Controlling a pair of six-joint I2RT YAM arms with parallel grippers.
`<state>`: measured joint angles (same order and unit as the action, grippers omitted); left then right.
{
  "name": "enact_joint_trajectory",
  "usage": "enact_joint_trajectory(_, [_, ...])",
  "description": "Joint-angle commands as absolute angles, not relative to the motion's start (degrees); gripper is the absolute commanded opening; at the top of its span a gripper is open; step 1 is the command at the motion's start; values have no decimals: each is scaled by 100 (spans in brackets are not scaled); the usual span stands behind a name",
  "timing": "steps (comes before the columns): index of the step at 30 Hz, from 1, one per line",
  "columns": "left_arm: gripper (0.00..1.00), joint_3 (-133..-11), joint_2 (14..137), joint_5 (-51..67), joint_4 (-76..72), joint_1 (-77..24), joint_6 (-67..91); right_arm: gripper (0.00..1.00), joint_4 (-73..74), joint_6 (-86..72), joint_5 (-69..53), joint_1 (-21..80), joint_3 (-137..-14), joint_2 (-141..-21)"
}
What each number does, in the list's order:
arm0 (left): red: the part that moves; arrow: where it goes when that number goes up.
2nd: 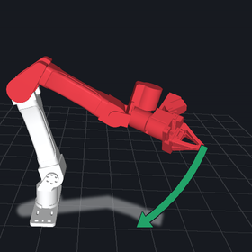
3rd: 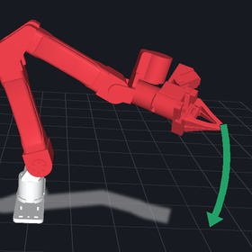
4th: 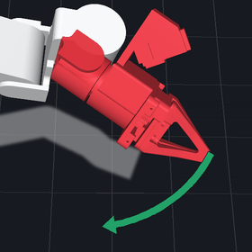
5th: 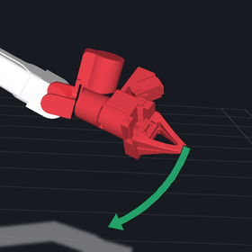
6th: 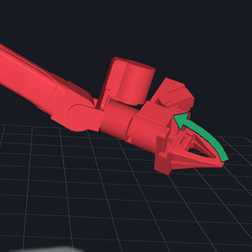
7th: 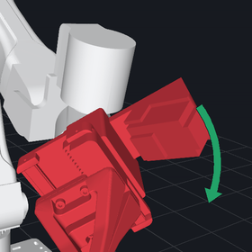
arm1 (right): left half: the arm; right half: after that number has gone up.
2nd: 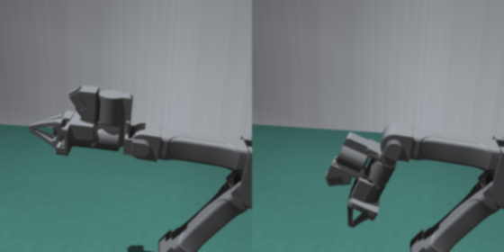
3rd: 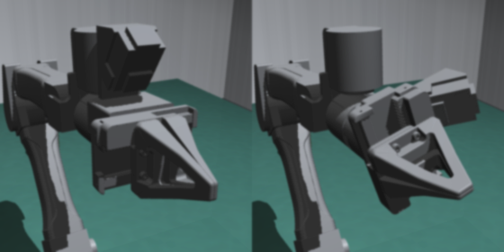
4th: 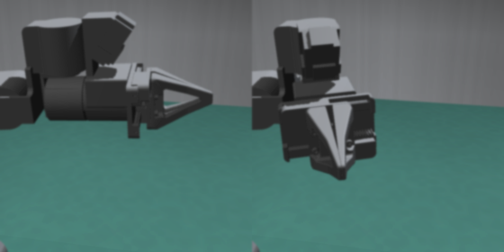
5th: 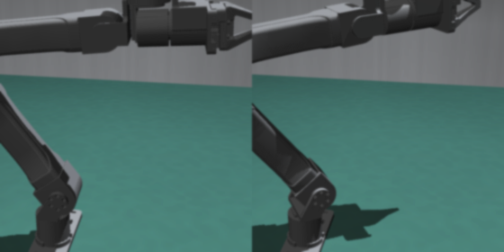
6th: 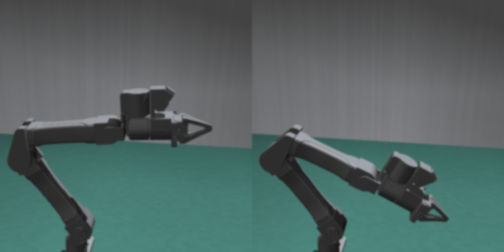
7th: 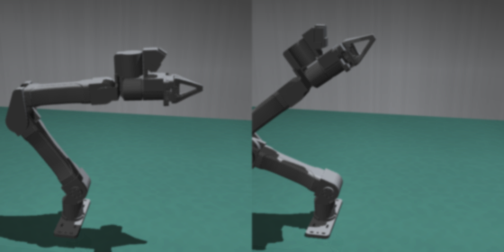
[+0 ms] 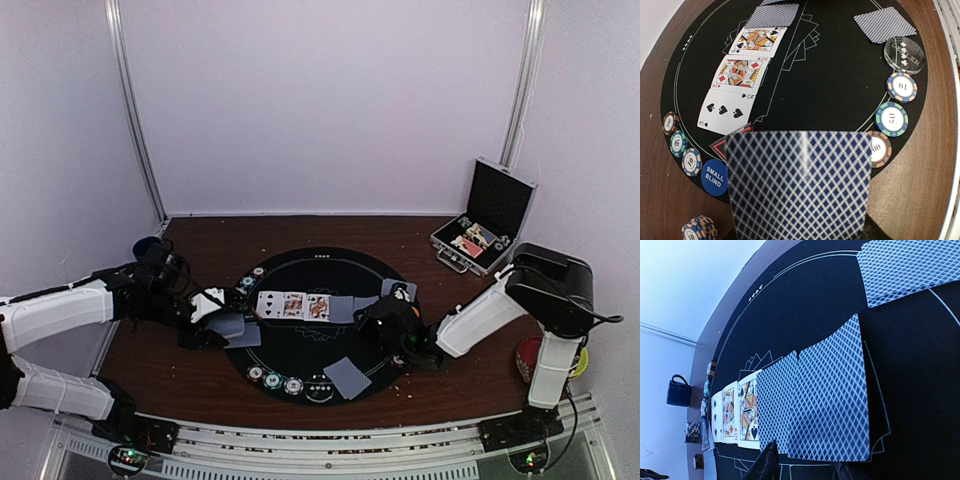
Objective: Distribute texas hold em gaming equipment
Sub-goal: Distribute the poker card in the community card area.
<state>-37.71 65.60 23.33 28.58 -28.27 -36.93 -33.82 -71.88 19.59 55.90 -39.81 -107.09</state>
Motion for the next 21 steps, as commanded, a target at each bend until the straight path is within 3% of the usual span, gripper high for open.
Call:
enact_joint_trajectory(1, [54,-3718,6531,2370,2766,-2812,-3687,37,-3240,-7087,2108,5591,-4055,-10703])
enact_joint_trajectory(3, [54,-3718,6530,2373,2764,-2810,-3683,38,-3210,-7085,2109,5591,-3999,-10623])
enact_joint_trajectory(7, [54,-3727,6548,2373,2769,-2806,-3686,53,-3155,-7068,2010,5596,-3917,-10470])
enact_joint_trajectory(9, [54,-3727,6540,2372,2769,-2808,-3684,56,-3194,-7076,1948,5596,-3859,-10386])
enact_joint_trajectory(21, [54,-3735,6530,2373,2769,-2806,-3678,61,-3151,-7093,1712,5602,-3699,-10067])
